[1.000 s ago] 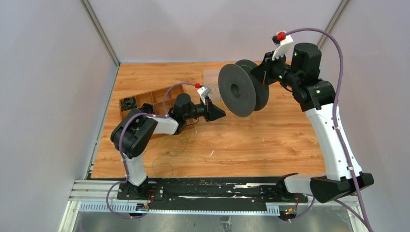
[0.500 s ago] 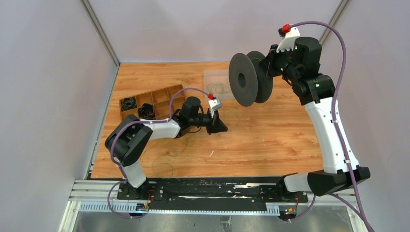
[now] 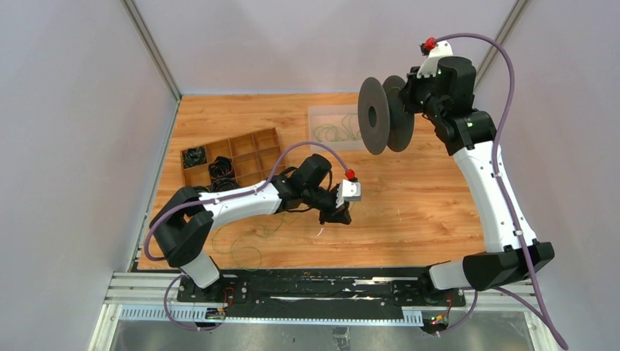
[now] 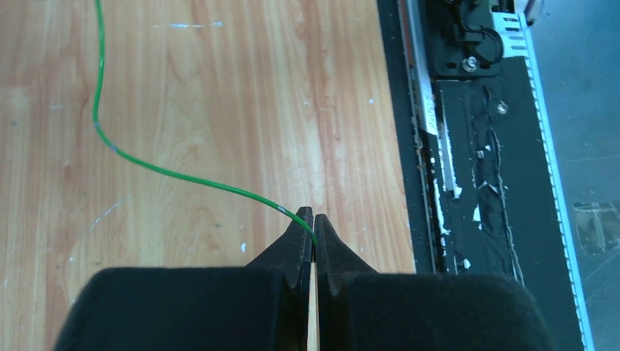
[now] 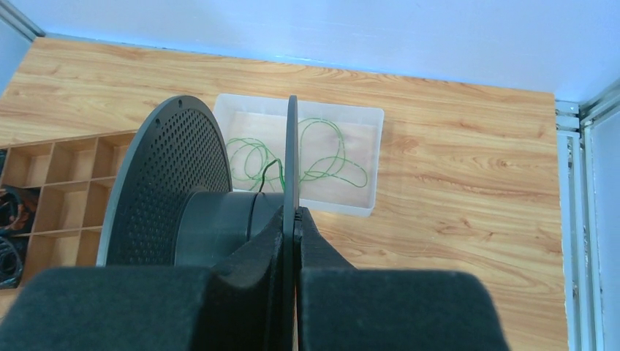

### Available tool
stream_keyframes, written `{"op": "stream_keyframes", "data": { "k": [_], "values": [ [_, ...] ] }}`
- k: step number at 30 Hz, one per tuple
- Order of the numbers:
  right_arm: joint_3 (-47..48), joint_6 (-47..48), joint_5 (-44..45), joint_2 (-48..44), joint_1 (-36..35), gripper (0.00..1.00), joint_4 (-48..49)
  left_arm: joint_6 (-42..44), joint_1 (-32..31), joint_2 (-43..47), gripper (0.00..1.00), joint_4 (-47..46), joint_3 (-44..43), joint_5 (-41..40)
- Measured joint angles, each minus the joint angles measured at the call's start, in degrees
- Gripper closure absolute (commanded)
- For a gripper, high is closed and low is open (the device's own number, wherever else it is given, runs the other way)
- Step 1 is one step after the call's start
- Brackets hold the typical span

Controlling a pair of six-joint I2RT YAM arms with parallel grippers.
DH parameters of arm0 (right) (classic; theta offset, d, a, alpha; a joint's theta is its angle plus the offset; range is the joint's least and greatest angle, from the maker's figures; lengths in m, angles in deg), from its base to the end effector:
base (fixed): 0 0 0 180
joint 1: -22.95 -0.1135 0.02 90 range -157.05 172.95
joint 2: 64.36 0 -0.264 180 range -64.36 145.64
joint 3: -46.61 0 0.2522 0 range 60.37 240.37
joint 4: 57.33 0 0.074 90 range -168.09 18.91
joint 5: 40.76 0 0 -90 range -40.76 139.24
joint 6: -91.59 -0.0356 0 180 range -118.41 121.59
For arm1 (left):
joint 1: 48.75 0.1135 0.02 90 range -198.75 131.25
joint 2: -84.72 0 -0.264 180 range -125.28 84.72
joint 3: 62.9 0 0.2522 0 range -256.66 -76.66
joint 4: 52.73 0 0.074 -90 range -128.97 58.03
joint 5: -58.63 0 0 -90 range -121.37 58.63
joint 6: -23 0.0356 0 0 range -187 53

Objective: Wrap the cables
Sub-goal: Wrap the cable around the cable reel.

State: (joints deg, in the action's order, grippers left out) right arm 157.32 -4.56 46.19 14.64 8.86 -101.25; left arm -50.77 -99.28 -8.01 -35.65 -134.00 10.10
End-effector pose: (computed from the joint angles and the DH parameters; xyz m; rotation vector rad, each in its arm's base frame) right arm 0.2820 0.0727 0.4820 -0.1626 1.7862 0.3012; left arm 0.2015 -0.2818 0.2213 1.5767 1.6511 -1.1305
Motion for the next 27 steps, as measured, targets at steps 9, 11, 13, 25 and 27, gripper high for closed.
{"op": "stream_keyframes", "data": {
  "k": [9, 11, 13, 25, 27],
  "values": [
    [-6.84, 3.52, 4.33, 0.39, -0.04, 0.99, 4.35, 9.9, -4.17, 0.0, 1.0, 18.62, -10.32, -0.85],
    [-8.87, 4.57, 5.33, 0.39, -0.04, 0.99, 5.53, 11.63, -4.76, 0.0, 1.0, 23.23, -14.67, -0.79],
    [-10.6, 5.46, 6.25, 0.39, -0.07, 0.99, 6.69, 12.83, -4.96, 0.0, 1.0, 26.34, -18.67, -0.72],
    [-18.29, 9.88, 11.58, 0.42, -1.25, 0.99, 14.01, 11.19, -5.62, 0.07, 1.0, 33.35, -34.27, 2.14],
    [-19.37, 10.78, 12.46, 0.42, -1.64, 0.99, 15.41, 10.01, -5.64, 0.04, 1.0, 33.62, -35.85, 2.78]
  ]
}}
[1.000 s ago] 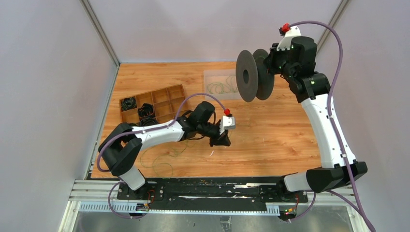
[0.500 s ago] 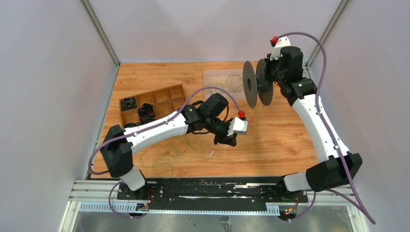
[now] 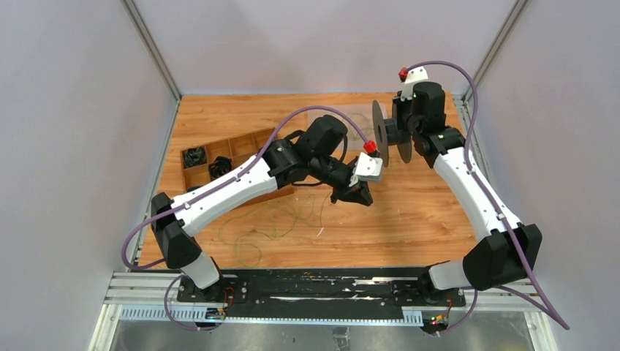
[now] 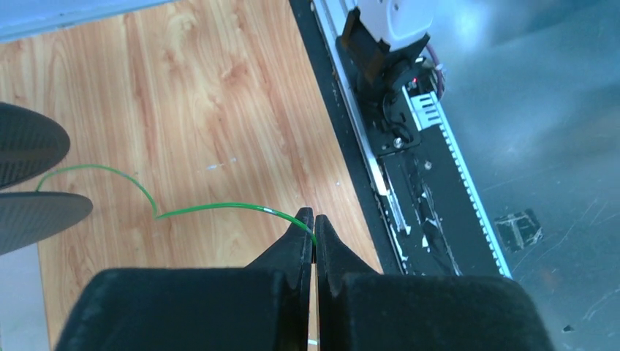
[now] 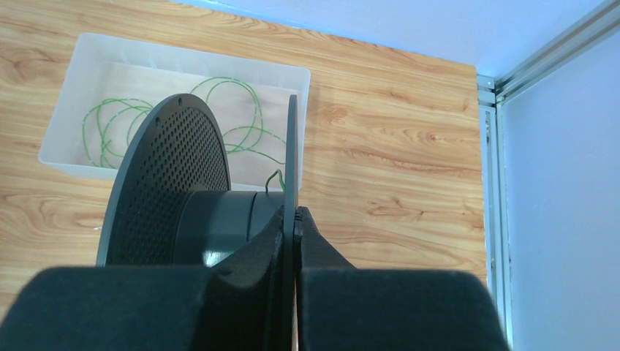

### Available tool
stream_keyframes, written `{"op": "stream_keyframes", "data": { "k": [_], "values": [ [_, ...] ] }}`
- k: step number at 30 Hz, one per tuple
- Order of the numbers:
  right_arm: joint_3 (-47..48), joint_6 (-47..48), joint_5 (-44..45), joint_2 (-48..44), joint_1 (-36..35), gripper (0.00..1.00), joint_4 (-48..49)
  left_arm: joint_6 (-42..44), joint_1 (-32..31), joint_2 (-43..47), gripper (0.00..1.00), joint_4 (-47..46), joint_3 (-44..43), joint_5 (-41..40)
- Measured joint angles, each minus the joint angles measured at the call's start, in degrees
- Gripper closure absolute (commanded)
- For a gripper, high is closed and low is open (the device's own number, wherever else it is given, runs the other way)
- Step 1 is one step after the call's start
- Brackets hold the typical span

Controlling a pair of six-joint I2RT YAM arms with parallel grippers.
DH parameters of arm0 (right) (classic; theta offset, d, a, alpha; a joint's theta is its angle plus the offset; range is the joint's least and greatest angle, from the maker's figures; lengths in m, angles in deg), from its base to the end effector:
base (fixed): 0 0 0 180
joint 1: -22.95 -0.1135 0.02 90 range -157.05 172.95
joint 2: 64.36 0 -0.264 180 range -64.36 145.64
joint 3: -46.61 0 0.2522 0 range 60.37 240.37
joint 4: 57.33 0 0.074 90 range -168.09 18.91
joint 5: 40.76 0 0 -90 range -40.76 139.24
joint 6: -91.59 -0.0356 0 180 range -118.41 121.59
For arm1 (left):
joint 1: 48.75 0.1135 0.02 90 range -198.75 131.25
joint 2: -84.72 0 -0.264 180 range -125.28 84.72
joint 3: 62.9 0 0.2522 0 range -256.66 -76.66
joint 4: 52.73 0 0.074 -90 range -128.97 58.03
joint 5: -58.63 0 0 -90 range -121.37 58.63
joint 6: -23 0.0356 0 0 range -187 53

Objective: Wrap the cables
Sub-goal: Wrap the cable around the cable reel.

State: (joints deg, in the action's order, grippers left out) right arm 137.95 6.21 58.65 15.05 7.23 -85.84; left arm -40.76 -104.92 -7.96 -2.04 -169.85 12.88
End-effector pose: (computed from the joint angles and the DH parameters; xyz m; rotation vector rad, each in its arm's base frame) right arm 0.3123 0.0819 0.3940 -0.2152 1.8437 -0.0182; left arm 0.1780 -0.3102 0.3803 1.7705 1.3436 -1.1390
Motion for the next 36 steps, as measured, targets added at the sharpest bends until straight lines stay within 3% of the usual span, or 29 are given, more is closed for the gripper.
{"op": "stream_keyframes", "data": {
  "k": [7, 16, 36],
  "values": [
    [-3.63, 2.84, 1.64, -0.02, -0.42, 0.99, 3.91, -2.58, -0.02, -0.28, 1.0, 2.64, -6.43, -0.55],
    [-8.79, 4.76, 0.04, -1.49, -0.59, 0.99, 5.88, -4.28, 0.59, -0.5, 1.0, 6.05, -14.38, -8.0],
    [-15.21, 7.67, -11.1, -6.49, -4.15, 0.99, 6.99, -16.39, 13.2, -2.43, 1.0, -0.04, -16.11, -11.37]
  ]
}}
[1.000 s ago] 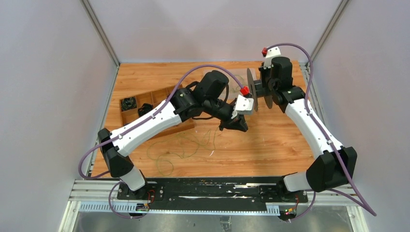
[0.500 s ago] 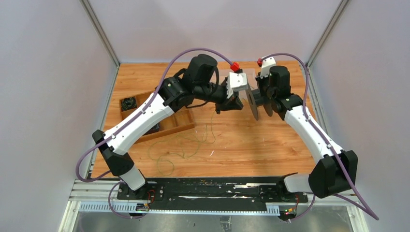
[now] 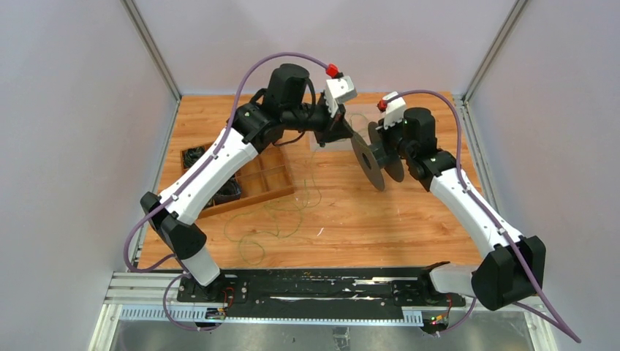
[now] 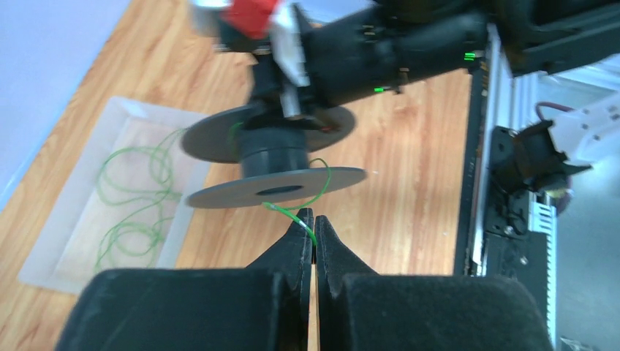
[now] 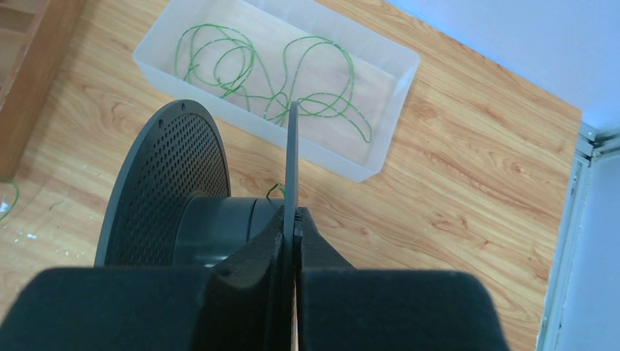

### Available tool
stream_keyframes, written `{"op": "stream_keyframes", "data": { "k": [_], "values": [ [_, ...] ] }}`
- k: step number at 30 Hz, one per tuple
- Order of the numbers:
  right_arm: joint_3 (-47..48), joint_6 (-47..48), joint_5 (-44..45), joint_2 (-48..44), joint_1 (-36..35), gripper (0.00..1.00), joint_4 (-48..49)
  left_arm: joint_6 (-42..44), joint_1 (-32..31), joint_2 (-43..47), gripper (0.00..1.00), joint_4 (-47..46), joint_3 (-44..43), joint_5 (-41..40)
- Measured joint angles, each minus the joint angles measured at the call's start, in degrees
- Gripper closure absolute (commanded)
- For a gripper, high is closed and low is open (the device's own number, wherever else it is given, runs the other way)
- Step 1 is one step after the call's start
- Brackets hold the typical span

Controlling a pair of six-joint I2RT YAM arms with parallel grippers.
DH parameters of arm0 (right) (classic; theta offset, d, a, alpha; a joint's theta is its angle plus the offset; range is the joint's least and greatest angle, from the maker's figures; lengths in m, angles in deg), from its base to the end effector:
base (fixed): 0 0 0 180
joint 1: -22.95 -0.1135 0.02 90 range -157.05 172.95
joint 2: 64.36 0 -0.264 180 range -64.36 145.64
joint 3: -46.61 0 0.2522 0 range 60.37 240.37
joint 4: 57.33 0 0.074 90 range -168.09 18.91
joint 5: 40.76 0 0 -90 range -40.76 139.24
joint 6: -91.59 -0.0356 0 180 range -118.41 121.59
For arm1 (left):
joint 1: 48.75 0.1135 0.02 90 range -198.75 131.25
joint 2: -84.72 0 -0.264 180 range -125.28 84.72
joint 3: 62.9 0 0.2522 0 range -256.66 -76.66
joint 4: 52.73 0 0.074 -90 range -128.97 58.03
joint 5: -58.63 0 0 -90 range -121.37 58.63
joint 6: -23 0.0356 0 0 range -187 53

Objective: Wrap the cables
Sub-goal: Wrap the cable around the cable reel.

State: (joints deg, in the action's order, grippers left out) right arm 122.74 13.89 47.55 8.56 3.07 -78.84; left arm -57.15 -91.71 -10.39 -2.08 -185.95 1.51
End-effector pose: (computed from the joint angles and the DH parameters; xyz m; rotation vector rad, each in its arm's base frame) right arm 0.2802 0.1024 0.3456 -0.5436 1.8120 0.1182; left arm 0.2519 -0.2610 0.4545 1.2295 1.6014 -0.9360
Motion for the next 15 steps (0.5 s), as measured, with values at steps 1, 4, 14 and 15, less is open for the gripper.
{"op": "stream_keyframes", "data": {
  "k": [1, 4, 14, 15],
  "values": [
    [-0.31, 0.2, -0.94, -0.28, 0.0, 0.99, -0.11, -0.5, 1.27, -0.07, 1.0, -0.39, 0.0, -0.24],
    [-0.92, 0.83, -2.95, -0.87, 0.0, 0.99, -0.68, -1.73, 4.04, -0.11, 1.0, -1.22, -0.02, -0.85],
    [-1.33, 2.95, -9.11, -3.3, 0.0, 0.99, -4.07, -3.41, 9.66, -1.29, 1.0, -2.45, -0.33, -1.62],
    [-1.4, 3.41, -10.14, -3.54, 0.0, 0.99, -4.31, -3.5, 10.27, -1.4, 1.0, -2.58, -0.33, -1.66]
  ]
}}
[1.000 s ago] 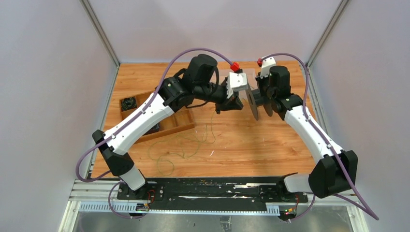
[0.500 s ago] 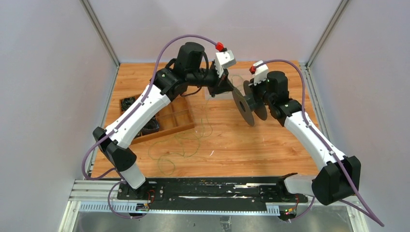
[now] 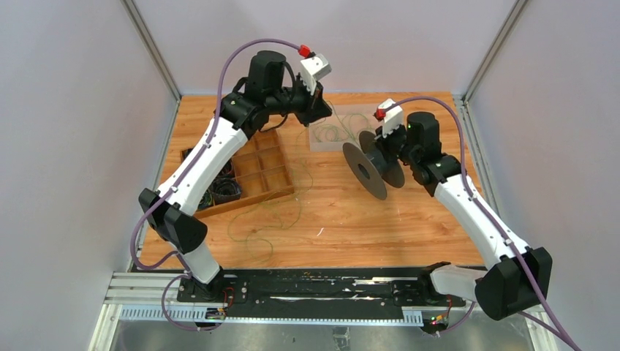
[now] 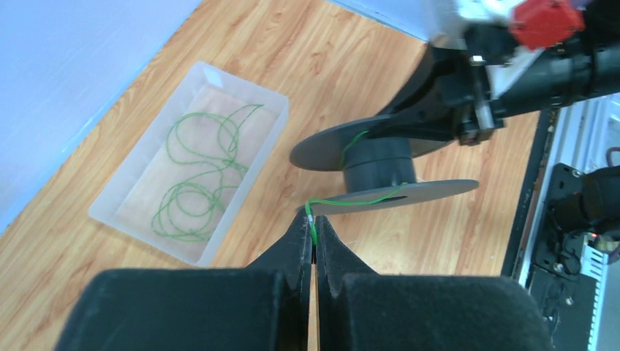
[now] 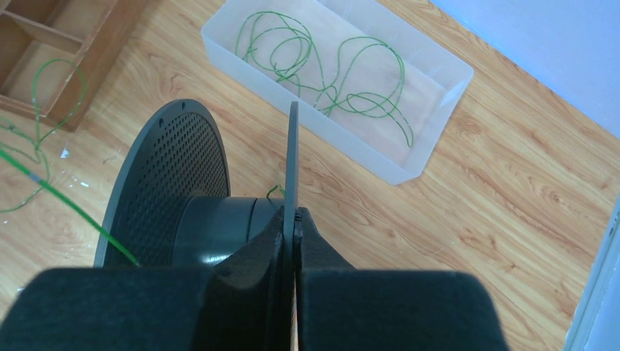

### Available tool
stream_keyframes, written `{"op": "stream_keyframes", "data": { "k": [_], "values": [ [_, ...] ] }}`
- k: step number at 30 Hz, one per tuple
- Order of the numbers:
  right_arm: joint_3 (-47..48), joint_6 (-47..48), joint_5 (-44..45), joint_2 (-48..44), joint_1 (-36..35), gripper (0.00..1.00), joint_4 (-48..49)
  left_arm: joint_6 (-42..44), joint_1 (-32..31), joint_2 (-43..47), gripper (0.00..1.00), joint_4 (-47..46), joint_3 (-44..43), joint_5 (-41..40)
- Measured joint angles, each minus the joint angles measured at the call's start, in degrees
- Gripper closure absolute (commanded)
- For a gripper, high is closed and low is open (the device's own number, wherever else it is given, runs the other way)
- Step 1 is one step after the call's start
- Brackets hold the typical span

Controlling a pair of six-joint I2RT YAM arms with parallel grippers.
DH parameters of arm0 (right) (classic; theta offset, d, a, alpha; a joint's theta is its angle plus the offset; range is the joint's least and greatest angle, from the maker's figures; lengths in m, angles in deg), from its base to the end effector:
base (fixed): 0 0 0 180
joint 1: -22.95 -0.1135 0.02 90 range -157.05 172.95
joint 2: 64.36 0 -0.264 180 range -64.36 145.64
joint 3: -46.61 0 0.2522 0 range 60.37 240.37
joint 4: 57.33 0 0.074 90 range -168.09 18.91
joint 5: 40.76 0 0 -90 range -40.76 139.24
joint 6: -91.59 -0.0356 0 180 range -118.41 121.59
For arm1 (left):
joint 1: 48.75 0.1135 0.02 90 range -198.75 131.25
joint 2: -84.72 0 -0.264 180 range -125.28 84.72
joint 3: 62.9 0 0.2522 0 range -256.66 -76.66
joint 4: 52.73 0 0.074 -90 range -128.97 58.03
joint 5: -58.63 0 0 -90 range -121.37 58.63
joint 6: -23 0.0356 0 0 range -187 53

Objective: Wrap the cables
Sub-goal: Wrap the cable around the cable reel.

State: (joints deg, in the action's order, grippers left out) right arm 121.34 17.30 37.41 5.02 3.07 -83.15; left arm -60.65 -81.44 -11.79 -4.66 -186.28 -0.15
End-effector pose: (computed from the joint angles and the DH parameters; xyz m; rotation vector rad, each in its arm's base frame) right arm 0.2609 0.1021 0.3460 -0.7194 1.7888 0.2477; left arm 0.3033 -0.2166 0.4520 0.9977 1.7040 -0.8302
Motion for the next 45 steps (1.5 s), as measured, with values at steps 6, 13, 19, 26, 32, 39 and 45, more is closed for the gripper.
{"op": "stream_keyframes", "data": {
  "k": [6, 13, 19, 26, 32, 39, 45],
  "values": [
    [-0.04, 1.03, -4.85, -0.76, 0.0, 0.99, -1.27, -1.01, 3.32, -0.48, 1.0, -1.14, 0.79, -0.63],
    [0.57, 1.27, -11.37, -1.27, 0.04, 0.99, -4.13, -1.92, 6.8, -0.55, 1.0, -2.62, 6.03, -2.49],
    [2.78, 0.85, -15.54, -1.29, 0.33, 0.99, -6.32, -2.34, 9.97, -1.2, 1.0, -3.89, 10.01, -3.37],
    [5.25, -0.13, -17.35, -1.29, 0.96, 1.0, -7.3, -2.25, 11.3, -1.42, 1.0, -5.31, 11.65, -3.39],
    [8.9, -3.26, -18.45, -1.22, 1.99, 1.0, -10.14, -1.11, 11.37, -1.33, 0.98, -7.8, 14.88, -3.34],
    [16.17, -8.22, -20.52, -0.39, 4.46, 1.0, -12.11, 0.13, 11.63, 0.68, 0.96, -11.87, 21.4, -1.77],
    [20.11, -12.83, -21.66, 1.05, 5.46, 0.99, -13.09, 0.72, 11.63, 1.88, 0.96, -16.13, 25.27, 1.09]
  ]
}}
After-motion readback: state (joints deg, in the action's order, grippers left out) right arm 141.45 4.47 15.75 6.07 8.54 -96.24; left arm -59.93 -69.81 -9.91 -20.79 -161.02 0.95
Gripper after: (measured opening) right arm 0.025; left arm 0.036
